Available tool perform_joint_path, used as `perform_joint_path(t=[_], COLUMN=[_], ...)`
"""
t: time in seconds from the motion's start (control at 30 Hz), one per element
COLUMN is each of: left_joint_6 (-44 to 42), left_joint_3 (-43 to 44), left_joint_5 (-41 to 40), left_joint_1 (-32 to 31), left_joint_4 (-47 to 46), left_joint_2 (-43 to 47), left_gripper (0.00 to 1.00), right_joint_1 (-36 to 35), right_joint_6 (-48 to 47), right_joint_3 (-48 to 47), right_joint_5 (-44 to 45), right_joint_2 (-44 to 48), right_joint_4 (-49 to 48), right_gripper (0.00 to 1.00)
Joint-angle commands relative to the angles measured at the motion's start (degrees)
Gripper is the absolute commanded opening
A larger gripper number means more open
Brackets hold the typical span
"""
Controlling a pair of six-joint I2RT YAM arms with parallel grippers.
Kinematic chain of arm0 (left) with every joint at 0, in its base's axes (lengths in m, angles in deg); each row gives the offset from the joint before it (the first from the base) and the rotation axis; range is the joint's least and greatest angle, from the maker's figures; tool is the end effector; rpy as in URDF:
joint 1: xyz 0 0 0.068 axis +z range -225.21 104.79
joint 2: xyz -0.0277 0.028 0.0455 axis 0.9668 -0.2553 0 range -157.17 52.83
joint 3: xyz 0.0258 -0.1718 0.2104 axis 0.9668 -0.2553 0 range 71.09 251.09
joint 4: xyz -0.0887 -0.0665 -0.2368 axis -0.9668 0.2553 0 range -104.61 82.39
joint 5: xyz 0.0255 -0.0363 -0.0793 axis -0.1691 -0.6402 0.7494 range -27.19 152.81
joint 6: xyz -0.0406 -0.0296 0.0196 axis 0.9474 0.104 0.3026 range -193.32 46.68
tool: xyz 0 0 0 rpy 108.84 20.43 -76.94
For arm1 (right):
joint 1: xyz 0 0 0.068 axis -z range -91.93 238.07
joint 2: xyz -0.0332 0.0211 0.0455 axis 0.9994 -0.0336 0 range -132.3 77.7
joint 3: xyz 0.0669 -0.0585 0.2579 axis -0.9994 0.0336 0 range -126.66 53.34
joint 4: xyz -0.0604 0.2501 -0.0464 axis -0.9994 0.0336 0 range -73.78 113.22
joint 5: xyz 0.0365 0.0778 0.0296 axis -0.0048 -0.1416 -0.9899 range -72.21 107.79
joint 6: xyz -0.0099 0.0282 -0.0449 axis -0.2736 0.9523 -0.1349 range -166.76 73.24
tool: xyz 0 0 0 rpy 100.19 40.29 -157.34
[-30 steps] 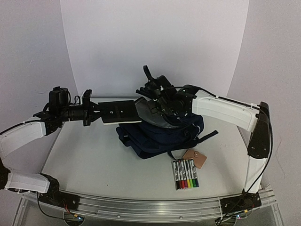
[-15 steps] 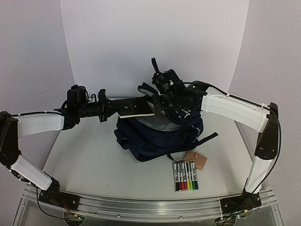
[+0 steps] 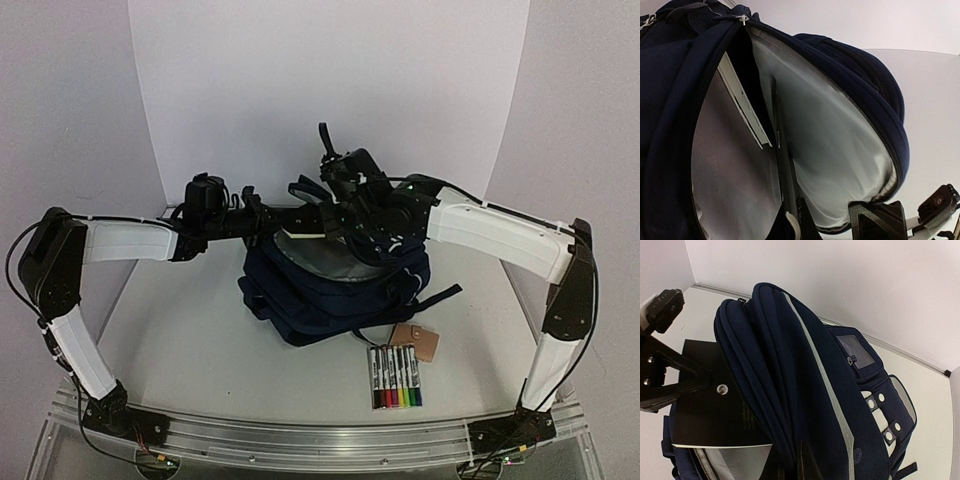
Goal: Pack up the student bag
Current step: Place the book in the student bag.
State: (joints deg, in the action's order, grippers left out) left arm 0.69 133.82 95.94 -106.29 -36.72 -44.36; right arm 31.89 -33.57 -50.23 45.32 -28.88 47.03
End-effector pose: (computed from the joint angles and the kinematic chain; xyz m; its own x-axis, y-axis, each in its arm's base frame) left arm 0.3243 -0.2182 0.2641 -0.9057 -0.3939 -0.1567 0.0689 0.2279 -0.9712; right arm 0.2535 0.3487 0.3548 -0.4210 -0.2650 -0.8675 -0.4385 0.8966 -0.0611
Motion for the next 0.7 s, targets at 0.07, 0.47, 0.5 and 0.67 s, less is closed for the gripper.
perform_joint_path(t=[0.07,0.47,0.5,0.67], left_joint_6=[0.7,-4.3,-4.5,-6.8], left_joint_3=[9.0,20.0,20.8,25.2], left_joint_5=[-5.4,-11.6,-11.8,-12.3], left_joint_1=[-1.6,-4.7,-4.9,-5.6], left_joint_4=[-2.0,2.1,2.2,5.8], left_joint_2=[-6.7,-17.5,-18.4,-22.3], left_gripper=[0.00,0.00,0.00,0.01], right_joint_1=[-2.6,-2.8,-2.8,-2.7], right_joint_6=[1.6,2.2,2.4,3.0], right_joint_3=[-0.8,0.7,0.8,1.1], right_joint_5=[0.7,2.0,2.3,3.1], right_joint_2=[4.9,3.7,3.6,3.1], right_joint_4=[-11.0,-12.6,-12.6,-12.9], right_gripper=[0.00,0.00,0.00,0.00])
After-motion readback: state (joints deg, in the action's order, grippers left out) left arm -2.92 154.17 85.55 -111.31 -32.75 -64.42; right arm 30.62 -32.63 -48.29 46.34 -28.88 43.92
